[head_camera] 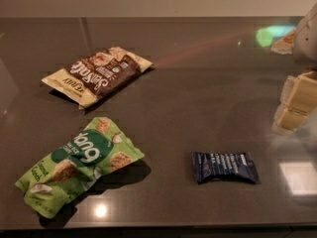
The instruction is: Move rxbar blueberry near brown chip bag
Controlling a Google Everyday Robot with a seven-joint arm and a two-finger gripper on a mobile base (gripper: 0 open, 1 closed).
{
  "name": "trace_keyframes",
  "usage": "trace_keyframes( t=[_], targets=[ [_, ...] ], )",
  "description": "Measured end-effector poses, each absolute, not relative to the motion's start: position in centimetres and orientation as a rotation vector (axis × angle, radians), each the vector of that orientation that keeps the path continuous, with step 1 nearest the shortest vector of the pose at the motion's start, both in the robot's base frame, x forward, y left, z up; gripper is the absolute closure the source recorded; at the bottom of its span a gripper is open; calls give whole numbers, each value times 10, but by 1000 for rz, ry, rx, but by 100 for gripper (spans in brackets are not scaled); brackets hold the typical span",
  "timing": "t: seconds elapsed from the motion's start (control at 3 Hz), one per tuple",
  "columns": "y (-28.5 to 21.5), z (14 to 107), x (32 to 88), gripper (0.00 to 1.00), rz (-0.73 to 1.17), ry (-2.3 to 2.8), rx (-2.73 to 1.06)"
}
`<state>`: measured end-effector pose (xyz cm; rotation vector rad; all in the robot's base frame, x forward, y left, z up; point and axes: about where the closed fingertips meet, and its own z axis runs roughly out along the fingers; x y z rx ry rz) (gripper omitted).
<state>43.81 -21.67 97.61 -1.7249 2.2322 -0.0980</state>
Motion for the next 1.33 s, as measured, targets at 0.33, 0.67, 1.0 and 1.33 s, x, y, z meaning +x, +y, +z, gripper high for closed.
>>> trace_keyframes(
  t=[0.33, 0.67, 1.0, 1.33],
  targets=[
    [-215, 977, 438, 0, -99, 2224, -1734],
    [-207, 968, 435, 0, -83, 2211, -1765],
    [-192, 946, 424, 0, -12, 2184, -1817],
    [-175, 925, 407, 0, 70, 2126, -1853]
  ],
)
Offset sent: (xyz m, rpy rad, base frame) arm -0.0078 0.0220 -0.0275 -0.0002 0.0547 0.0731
